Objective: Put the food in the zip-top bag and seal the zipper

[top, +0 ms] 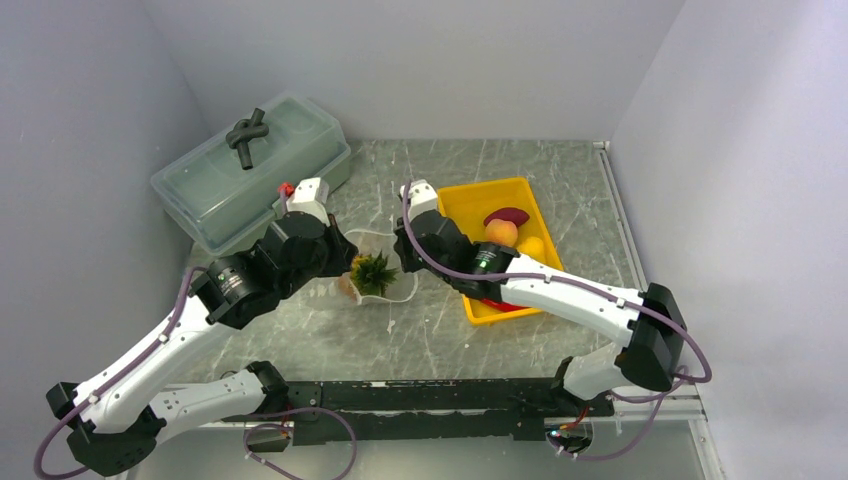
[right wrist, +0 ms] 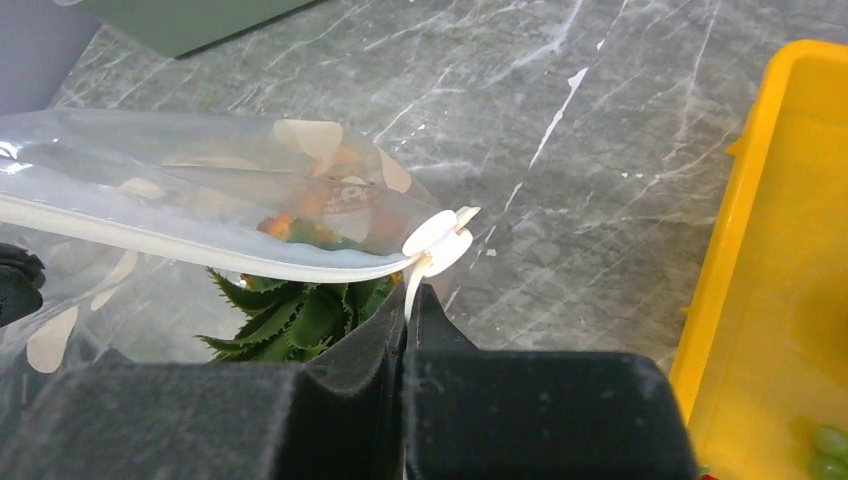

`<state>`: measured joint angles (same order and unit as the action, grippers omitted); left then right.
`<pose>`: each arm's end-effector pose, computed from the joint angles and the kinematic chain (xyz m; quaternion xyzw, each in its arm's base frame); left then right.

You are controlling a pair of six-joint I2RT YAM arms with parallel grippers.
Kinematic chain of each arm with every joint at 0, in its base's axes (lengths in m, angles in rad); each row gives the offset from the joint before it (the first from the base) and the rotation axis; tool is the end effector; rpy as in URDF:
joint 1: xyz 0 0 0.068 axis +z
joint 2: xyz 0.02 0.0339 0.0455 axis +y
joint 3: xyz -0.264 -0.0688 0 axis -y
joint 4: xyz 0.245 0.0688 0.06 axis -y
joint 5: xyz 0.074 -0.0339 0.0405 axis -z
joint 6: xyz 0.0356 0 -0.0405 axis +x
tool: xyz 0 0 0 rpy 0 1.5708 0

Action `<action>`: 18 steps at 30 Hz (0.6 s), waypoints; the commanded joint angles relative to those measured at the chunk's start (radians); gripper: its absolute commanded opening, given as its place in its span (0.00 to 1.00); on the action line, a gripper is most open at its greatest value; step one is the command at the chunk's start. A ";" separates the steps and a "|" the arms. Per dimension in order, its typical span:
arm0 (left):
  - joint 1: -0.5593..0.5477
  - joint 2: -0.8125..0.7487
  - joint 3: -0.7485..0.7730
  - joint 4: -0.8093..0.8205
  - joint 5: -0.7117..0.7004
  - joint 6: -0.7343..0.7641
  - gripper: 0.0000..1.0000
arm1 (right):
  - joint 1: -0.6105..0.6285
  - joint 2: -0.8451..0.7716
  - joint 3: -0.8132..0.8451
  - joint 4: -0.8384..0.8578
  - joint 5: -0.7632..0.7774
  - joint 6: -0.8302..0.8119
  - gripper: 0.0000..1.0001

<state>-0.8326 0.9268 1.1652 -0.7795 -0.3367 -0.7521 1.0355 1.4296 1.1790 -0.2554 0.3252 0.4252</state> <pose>0.1282 -0.1235 0.3854 -0.0479 0.8607 -0.2432 0.4447 0.1778 0.2774 0.3200 -0.1771 0.8356 0.2303 0.4662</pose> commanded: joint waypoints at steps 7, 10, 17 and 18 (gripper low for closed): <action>0.004 -0.011 -0.009 0.016 -0.025 0.015 0.01 | 0.026 -0.102 0.055 0.093 0.092 -0.168 0.00; 0.003 -0.009 -0.013 0.014 -0.035 0.024 0.02 | 0.059 -0.121 0.084 0.093 0.132 -0.245 0.00; 0.003 -0.026 -0.044 0.056 -0.042 0.063 0.10 | 0.147 -0.136 0.140 0.081 0.255 -0.406 0.00; 0.004 -0.027 -0.047 0.059 -0.044 0.064 0.10 | 0.154 -0.138 0.142 0.085 0.265 -0.414 0.00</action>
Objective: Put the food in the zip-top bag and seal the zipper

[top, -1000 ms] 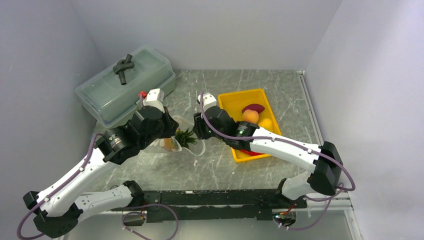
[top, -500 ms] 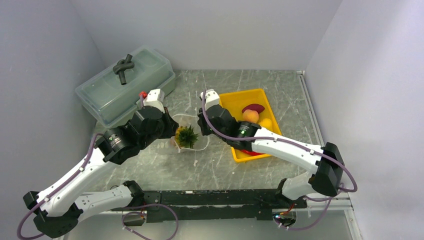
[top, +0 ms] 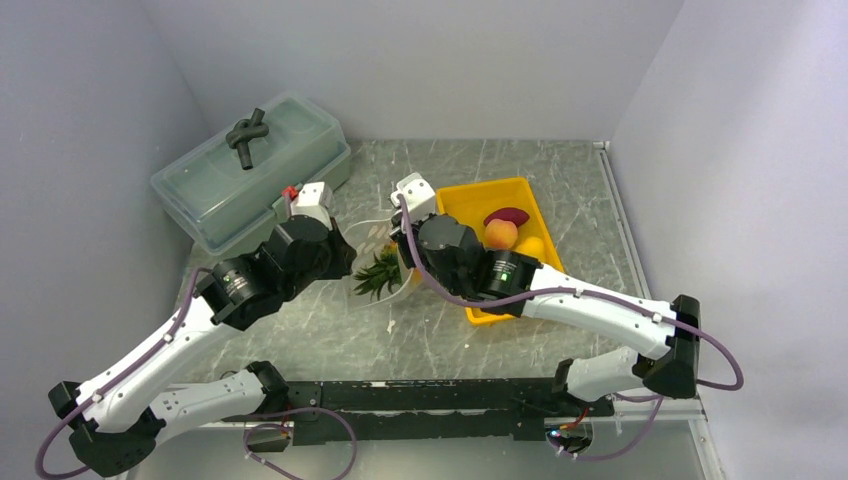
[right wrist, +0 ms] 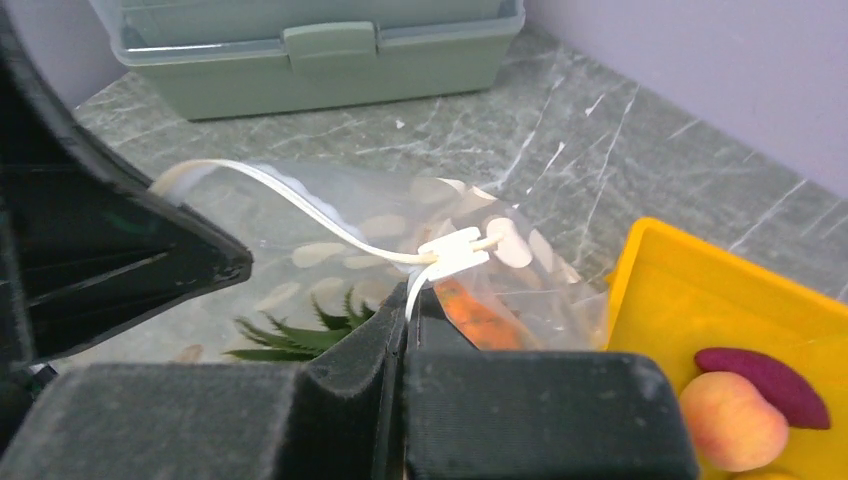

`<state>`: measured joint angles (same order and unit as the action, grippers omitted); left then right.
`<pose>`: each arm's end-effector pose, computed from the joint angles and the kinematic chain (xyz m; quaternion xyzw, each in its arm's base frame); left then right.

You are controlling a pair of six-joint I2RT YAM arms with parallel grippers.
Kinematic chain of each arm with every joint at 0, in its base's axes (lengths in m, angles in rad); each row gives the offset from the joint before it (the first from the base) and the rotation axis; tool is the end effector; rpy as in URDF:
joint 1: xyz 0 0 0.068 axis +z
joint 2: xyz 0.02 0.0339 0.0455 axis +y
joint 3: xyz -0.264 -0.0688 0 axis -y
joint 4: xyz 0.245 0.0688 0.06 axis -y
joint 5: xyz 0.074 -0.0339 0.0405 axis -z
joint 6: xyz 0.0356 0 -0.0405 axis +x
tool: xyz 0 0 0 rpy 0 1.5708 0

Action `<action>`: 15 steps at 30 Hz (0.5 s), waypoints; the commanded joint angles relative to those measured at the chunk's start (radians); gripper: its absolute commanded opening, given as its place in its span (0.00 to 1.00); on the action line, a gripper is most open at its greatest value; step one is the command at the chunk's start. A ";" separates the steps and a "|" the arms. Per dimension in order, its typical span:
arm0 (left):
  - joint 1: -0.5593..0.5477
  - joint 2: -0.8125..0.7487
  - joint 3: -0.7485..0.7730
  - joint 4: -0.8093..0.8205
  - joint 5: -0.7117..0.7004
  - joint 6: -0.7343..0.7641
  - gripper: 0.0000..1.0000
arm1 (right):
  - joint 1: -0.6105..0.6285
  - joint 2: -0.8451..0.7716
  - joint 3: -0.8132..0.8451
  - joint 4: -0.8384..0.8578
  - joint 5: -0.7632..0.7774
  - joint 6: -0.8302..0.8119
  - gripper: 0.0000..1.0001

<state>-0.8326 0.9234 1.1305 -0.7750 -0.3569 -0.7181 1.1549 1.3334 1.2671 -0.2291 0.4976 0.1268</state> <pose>0.1295 -0.1238 0.3754 -0.0358 0.8664 -0.2200 0.4468 0.1396 0.2740 0.3831 -0.2553 0.7502 0.1864 0.5808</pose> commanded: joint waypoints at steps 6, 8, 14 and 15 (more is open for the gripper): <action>0.004 -0.022 -0.030 0.074 -0.014 0.044 0.10 | 0.055 -0.064 0.019 0.114 0.111 -0.182 0.00; 0.003 -0.016 -0.034 0.074 -0.007 0.043 0.08 | 0.075 -0.047 0.075 0.024 0.093 -0.150 0.00; 0.003 -0.018 -0.073 0.107 0.001 0.036 0.07 | 0.109 -0.028 0.010 0.099 0.153 -0.258 0.00; 0.003 -0.017 -0.078 0.109 0.003 0.035 0.06 | 0.129 -0.025 0.071 0.038 0.123 -0.232 0.00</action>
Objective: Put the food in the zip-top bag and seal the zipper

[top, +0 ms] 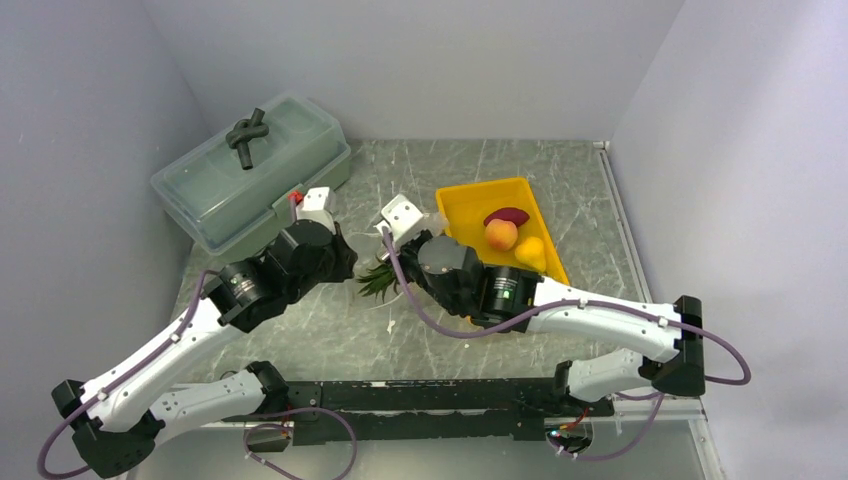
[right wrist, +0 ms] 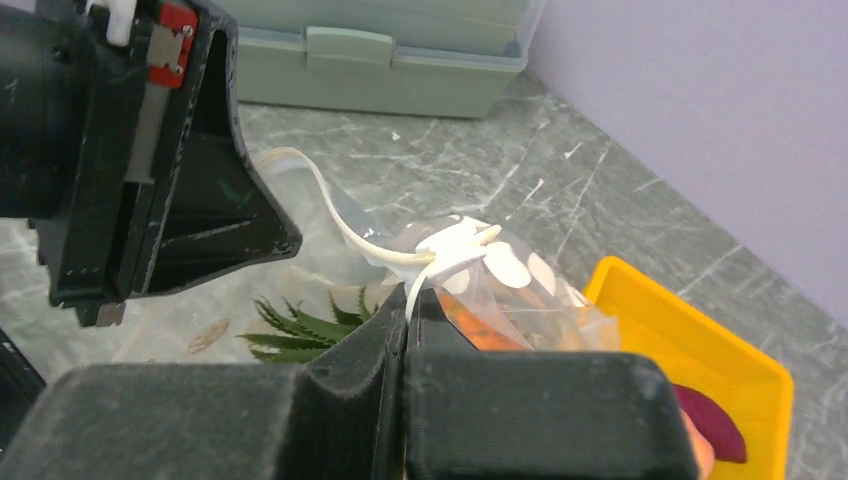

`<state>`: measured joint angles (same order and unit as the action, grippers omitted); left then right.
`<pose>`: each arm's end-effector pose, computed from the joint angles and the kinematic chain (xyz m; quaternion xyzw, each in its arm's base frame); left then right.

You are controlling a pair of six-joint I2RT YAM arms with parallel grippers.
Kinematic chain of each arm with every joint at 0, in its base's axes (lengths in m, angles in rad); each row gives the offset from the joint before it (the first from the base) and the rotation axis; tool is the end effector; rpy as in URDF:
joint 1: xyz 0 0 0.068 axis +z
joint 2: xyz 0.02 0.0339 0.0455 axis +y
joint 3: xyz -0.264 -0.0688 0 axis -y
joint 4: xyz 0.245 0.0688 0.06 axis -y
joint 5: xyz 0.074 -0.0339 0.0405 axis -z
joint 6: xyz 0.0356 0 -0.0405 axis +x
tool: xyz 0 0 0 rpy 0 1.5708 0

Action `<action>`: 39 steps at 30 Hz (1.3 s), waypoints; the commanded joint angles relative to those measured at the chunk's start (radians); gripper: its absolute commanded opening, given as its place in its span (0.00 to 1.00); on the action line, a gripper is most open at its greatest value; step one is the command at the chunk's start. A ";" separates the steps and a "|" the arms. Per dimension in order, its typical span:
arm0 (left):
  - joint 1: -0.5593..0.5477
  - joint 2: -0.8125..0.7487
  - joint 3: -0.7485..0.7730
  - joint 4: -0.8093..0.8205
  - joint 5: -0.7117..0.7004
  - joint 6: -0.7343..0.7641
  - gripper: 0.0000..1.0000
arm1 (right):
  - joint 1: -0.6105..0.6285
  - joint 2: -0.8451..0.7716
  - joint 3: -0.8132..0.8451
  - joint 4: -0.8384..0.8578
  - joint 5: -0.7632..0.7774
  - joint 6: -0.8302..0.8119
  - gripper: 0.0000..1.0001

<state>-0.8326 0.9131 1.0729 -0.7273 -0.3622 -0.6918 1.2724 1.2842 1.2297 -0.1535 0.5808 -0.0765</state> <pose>0.1314 -0.1257 0.3630 -0.0257 0.8664 -0.2124 0.4512 0.1053 0.2760 0.3919 -0.3238 0.6939 0.1559 0.6240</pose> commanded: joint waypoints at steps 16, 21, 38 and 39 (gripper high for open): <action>0.005 -0.038 -0.083 0.031 -0.081 -0.033 0.03 | 0.052 0.060 0.025 0.102 0.149 -0.156 0.00; 0.005 -0.049 -0.100 0.024 -0.104 -0.038 0.02 | 0.044 0.073 -0.029 0.098 0.064 -0.056 0.00; 0.006 -0.049 -0.116 0.043 -0.058 -0.007 0.00 | 0.016 0.012 0.024 -0.017 0.086 0.075 0.52; 0.005 -0.046 -0.116 0.044 -0.055 -0.006 0.00 | 0.012 -0.004 0.032 -0.024 0.084 0.075 0.54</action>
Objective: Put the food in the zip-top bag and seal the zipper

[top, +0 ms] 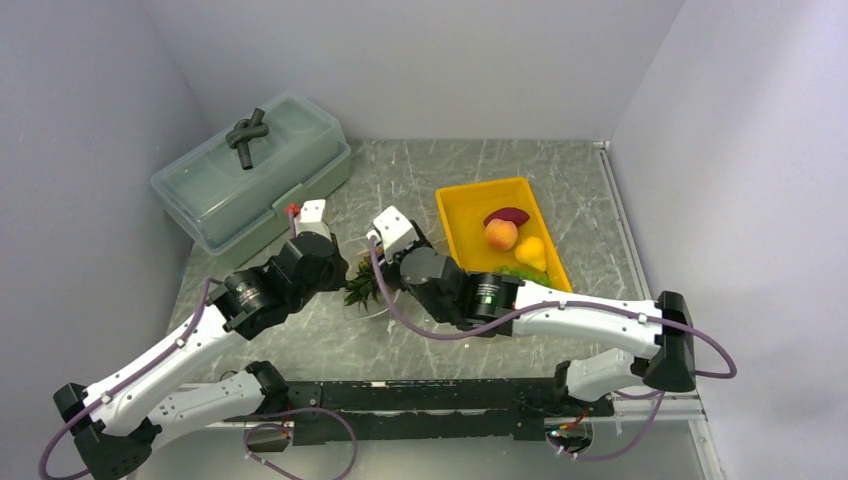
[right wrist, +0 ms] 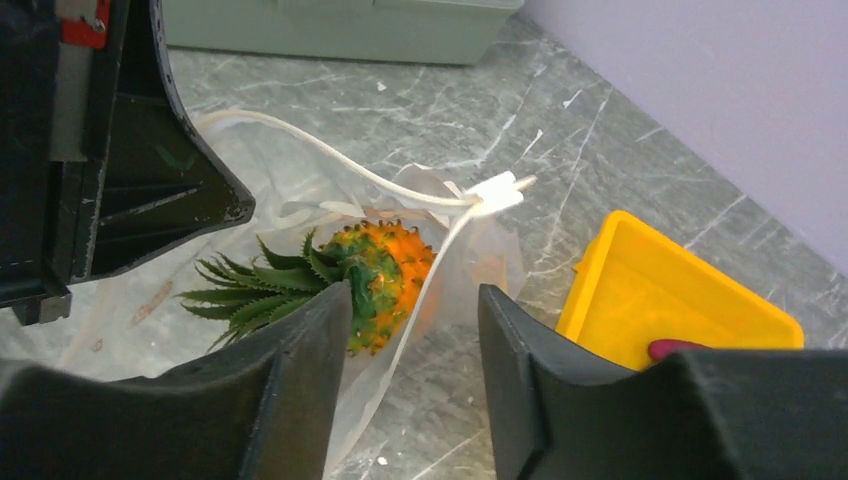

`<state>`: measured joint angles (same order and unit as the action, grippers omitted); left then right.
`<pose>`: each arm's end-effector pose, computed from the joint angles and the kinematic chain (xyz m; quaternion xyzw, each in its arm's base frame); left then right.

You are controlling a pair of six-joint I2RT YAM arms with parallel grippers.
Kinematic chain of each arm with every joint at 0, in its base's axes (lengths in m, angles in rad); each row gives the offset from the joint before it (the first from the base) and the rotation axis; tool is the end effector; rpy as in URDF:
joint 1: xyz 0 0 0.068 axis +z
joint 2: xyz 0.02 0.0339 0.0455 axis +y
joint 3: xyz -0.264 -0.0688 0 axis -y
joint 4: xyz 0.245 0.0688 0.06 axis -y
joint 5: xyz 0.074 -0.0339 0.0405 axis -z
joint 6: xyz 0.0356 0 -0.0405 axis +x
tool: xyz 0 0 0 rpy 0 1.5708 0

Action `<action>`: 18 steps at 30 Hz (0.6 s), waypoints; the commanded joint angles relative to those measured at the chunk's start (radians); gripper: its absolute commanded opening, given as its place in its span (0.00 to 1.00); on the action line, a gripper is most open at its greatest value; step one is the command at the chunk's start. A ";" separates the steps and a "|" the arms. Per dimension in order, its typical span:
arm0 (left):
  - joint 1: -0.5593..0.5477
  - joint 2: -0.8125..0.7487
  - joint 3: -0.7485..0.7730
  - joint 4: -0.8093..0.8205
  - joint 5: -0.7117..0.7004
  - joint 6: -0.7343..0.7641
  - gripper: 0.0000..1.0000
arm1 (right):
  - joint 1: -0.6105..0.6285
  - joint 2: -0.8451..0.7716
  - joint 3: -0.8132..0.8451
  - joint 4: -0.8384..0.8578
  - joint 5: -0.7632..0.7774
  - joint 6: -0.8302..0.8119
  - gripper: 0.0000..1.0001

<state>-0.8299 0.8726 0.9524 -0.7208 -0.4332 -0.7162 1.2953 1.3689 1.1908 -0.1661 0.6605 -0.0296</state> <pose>0.1291 -0.1190 0.3315 -0.0466 0.8770 -0.1683 0.4476 0.1067 0.2971 0.3533 -0.3286 0.7247 0.1082 0.5959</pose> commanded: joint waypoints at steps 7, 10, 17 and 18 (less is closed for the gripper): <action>0.003 0.000 -0.001 0.056 0.039 0.036 0.00 | -0.179 -0.162 0.128 -0.101 -0.106 0.166 0.59; 0.002 -0.008 -0.008 0.064 0.049 0.044 0.00 | -0.253 -0.151 0.147 -0.113 -0.142 0.191 0.62; 0.003 -0.022 -0.031 0.100 0.095 0.069 0.00 | -0.425 -0.011 0.256 -0.197 -0.287 0.343 0.69; 0.002 -0.024 -0.033 0.102 0.101 0.071 0.00 | -0.454 0.012 0.265 -0.203 -0.327 0.364 0.70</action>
<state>-0.8299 0.8684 0.9234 -0.6754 -0.3698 -0.6746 0.9176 1.3048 1.3987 -0.3119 0.4641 0.2108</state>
